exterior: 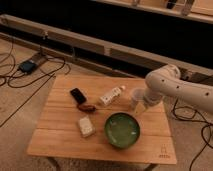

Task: Push the eraser across the table

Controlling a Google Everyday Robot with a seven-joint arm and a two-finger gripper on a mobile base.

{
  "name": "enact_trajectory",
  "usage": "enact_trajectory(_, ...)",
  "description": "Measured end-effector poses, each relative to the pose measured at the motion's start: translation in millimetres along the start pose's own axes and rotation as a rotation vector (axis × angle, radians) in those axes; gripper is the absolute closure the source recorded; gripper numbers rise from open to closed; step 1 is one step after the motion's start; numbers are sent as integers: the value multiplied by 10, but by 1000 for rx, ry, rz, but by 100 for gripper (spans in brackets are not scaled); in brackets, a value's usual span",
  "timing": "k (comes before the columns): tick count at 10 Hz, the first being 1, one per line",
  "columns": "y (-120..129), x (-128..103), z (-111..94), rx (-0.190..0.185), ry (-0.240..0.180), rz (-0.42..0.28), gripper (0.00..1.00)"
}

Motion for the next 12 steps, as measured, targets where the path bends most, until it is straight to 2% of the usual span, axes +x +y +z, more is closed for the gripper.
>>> enact_trajectory(10,6,-4,-5,-2,-1,-2,20)
enact_trajectory(12,167,-155,-183,-10,-39,-57,20)
